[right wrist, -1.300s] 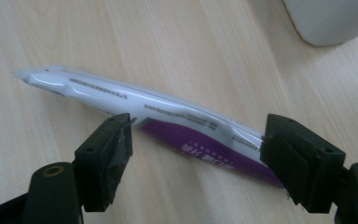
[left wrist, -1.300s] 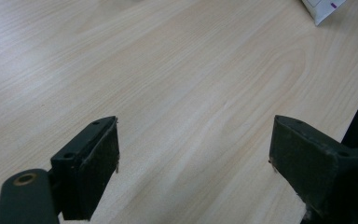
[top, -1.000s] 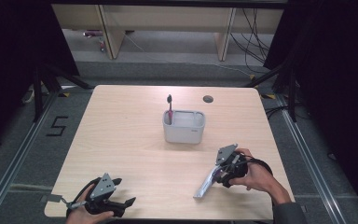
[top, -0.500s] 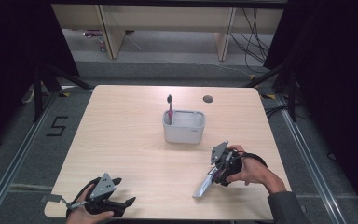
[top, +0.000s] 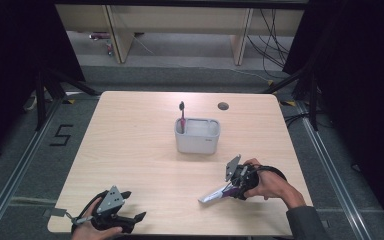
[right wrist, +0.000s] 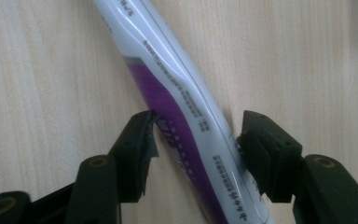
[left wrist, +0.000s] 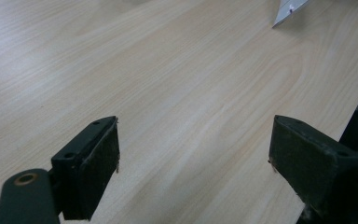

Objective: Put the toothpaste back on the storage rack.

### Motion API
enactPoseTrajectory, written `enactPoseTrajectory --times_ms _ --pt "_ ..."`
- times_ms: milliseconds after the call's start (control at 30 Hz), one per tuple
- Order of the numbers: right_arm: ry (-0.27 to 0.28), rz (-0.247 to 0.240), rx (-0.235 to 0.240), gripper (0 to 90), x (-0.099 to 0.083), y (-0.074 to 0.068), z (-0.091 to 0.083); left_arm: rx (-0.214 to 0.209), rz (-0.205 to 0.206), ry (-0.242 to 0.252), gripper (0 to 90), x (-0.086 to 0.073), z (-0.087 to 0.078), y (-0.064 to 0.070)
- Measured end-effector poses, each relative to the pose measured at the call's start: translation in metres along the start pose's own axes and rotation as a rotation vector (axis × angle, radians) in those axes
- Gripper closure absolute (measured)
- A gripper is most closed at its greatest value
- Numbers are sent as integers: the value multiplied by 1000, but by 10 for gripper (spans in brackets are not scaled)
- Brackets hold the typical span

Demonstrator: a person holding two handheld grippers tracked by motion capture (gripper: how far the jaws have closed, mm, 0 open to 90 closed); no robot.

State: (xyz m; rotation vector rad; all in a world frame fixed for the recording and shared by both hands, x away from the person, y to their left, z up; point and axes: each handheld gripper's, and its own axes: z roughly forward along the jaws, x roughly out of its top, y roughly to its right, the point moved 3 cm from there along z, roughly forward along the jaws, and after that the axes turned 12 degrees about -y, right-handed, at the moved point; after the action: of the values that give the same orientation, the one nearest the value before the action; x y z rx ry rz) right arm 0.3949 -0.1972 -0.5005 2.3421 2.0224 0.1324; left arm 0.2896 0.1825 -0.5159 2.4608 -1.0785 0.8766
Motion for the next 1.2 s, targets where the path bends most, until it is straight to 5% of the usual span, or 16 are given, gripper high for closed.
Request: enactPoseTrajectory --times_ms 67,167,233,267,300,533,633,700,733,800,900,1200 --pt "-33 34 5 478 -1 -3 -1 9 11 -1 156 -1 0 0" --pt "-49 2 -1 494 1 -2 0 5 8 -10 156 0 0 -1" --pt "-71 33 7 503 2 -4 -1 -1 8 0 156 0 0 1" --pt "-76 -12 5 509 4 -2 0 0 10 1 156 0 0 1" --pt "-96 22 15 517 4 -5 -1 5 11 -6 156 0 0 -1" --pt "-129 -19 33 544 9 -4 0 -8 10 -7 157 0 0 0" --pt "-156 9 47 535 12 -4 2 -5 3 1 156 0 1 2" --pt "-153 20 59 516 15 -4 3 -3 -1 11 156 1 1 2" --pt "-142 -16 53 517 18 -2 4 -6 -3 14 156 0 2 2" --pt "-148 14 64 536 20 -4 4 7 14 -11 156 -1 1 0" --pt "-163 -36 64 568 23 -3 4 -6 10 1 157 0 0 0" --pt "-184 13 51 622 22 -9 3 0 18 -3 157 0 0 2"
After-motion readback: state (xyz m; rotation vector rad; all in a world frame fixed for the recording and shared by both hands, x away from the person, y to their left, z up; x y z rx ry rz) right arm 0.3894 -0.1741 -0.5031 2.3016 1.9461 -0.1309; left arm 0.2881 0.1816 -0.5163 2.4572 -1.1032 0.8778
